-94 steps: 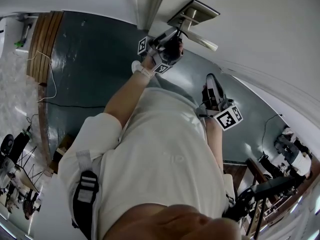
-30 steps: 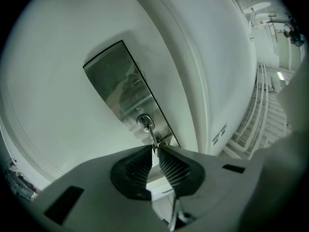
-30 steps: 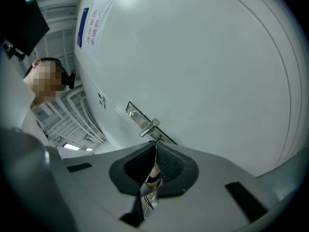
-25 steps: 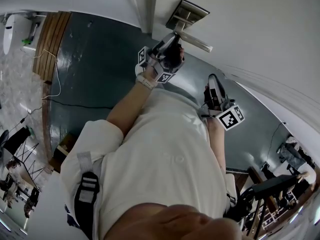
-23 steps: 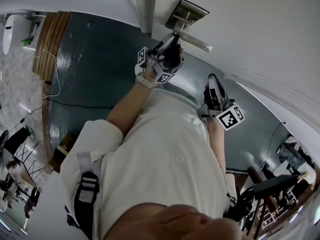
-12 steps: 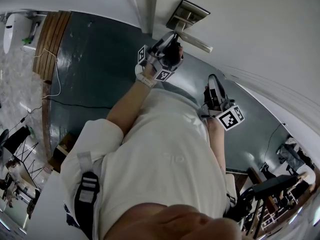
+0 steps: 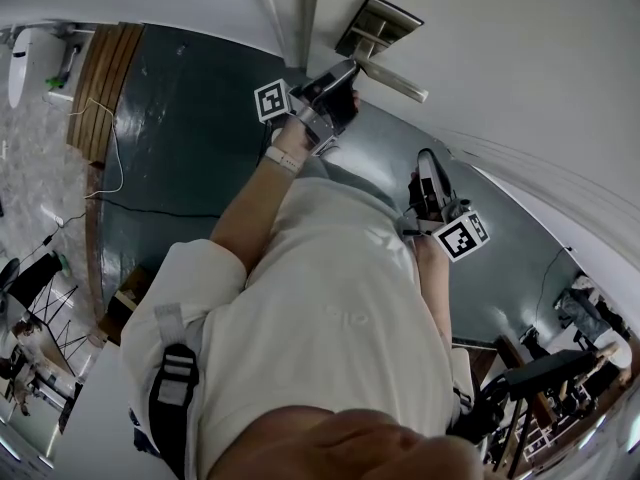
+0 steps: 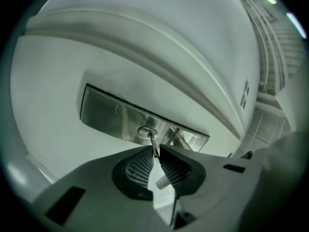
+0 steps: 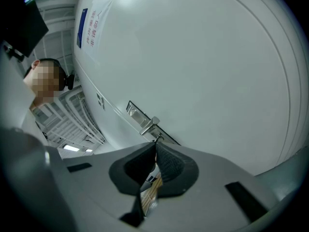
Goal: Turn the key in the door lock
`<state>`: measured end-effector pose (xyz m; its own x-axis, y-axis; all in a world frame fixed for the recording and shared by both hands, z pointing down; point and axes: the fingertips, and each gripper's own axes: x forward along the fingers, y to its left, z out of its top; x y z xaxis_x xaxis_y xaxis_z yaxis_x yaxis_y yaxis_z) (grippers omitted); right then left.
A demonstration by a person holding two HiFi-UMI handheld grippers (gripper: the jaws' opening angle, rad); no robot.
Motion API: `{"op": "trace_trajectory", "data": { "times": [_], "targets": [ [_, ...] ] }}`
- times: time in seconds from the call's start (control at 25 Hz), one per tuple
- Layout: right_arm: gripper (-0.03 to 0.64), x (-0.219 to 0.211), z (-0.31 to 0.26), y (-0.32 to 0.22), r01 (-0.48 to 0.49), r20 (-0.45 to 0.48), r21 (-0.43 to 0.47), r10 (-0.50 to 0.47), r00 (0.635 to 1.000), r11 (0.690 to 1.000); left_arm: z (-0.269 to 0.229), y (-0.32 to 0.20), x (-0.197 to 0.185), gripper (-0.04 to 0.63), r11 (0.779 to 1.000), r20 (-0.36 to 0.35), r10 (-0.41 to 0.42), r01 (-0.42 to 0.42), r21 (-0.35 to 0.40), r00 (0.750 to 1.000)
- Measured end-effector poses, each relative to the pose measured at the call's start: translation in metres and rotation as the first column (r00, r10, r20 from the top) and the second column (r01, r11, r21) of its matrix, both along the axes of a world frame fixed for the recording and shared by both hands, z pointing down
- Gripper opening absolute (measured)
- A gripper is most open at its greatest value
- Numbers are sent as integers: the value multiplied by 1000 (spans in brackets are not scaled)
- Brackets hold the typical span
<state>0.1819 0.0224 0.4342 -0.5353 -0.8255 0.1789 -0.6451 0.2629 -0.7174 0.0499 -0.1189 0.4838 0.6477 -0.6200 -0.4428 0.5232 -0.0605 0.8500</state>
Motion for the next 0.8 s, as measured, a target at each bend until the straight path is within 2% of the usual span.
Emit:
{"op": "trace_trajectory", "data": {
  "times": [0.16,0.24,0.36,0.48,0.52,0.56,0.64,0.72,0.8],
  "targets": [
    [21,0,1,1,-5,6,2,5,1000,1000,0,-3,4,38,999,125,7,-11,33,992],
    [21,3,4,2,-9,7,3,9,1000,1000,3,-3,8,38,998,199,4,-17,62,980],
    [22,7,7,5,-11,11,5,11,1000,1000,5,0,16,32,992,348,-4,-41,122,938],
    [21,7,4,6,-11,15,8,11,1000,1000,1,2,18,32,986,425,-11,-61,156,905],
    [21,6,3,6,-10,17,10,10,1000,1000,2,2,17,32,983,463,-21,-65,170,886],
    [21,5,2,6,-8,18,12,8,1000,1000,6,2,17,32,980,518,-35,-73,187,855],
    [22,4,1,6,-6,21,15,6,1000,1000,12,2,17,32,971,627,-63,-97,218,777],
    [21,4,1,6,-6,25,17,6,1000,1000,14,2,19,32,963,702,-83,-124,240,708],
    [21,3,1,6,-6,28,20,5,1000,1000,15,-1,16,32,952,775,-125,-146,270,619]
  ]
}}
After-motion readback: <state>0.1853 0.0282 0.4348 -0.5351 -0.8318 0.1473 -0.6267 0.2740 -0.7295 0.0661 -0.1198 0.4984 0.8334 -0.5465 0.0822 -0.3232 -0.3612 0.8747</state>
